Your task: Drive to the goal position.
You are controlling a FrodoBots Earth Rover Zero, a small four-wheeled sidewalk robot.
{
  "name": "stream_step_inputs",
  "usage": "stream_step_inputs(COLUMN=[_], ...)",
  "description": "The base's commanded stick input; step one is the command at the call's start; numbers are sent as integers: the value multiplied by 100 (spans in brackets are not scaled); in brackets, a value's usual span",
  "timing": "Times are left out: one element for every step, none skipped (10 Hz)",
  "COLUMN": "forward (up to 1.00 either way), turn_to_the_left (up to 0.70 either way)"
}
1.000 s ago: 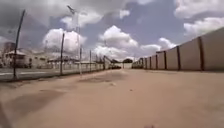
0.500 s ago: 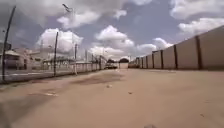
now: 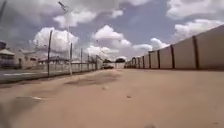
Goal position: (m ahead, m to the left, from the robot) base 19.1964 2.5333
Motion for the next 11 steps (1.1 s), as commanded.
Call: stream_step_inputs(forward=[60,60,60,60,60,60,60,60,60,60,60], turn_to_the_left=[-15,-15,-15,-15,-15,-15,-15,-15,-15,-15,-15])
